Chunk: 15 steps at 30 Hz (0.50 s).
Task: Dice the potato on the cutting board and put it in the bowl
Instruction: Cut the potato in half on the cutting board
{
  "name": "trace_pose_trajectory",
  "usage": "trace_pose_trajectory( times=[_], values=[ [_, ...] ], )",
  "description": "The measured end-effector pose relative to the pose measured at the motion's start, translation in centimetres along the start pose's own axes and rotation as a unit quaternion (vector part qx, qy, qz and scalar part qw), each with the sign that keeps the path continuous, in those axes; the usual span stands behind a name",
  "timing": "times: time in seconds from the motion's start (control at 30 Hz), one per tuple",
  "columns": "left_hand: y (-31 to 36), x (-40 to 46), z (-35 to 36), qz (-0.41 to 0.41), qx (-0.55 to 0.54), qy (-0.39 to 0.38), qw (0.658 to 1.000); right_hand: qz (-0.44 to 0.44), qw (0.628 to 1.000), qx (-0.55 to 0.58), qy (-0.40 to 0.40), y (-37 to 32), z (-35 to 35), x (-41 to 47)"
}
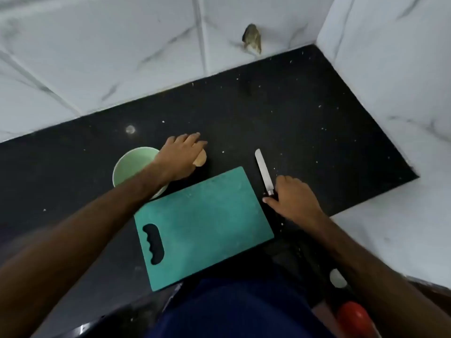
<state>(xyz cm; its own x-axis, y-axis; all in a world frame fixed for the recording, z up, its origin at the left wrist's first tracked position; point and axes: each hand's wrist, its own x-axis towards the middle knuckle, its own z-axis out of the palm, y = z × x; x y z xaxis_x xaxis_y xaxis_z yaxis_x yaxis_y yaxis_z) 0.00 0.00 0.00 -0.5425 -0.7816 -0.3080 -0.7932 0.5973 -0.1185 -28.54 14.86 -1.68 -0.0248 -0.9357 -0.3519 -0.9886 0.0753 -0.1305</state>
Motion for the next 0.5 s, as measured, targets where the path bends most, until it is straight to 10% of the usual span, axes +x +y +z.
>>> trace_pose_trajectory(
  times=[0.2, 0.5],
  values=[
    [0.5, 2.5, 1.4, 0.016, 0.070, -0.059, 0.996, 0.018, 0.999, -0.033, -0.036, 0.9, 2.9, 0.0],
    [2.0, 0.5, 0.3, 0.015, -0.021, 0.119, 0.993, 0.045, 0.977, 0.206, -0.031, 1.3, 2.4, 0.5]
  ],
)
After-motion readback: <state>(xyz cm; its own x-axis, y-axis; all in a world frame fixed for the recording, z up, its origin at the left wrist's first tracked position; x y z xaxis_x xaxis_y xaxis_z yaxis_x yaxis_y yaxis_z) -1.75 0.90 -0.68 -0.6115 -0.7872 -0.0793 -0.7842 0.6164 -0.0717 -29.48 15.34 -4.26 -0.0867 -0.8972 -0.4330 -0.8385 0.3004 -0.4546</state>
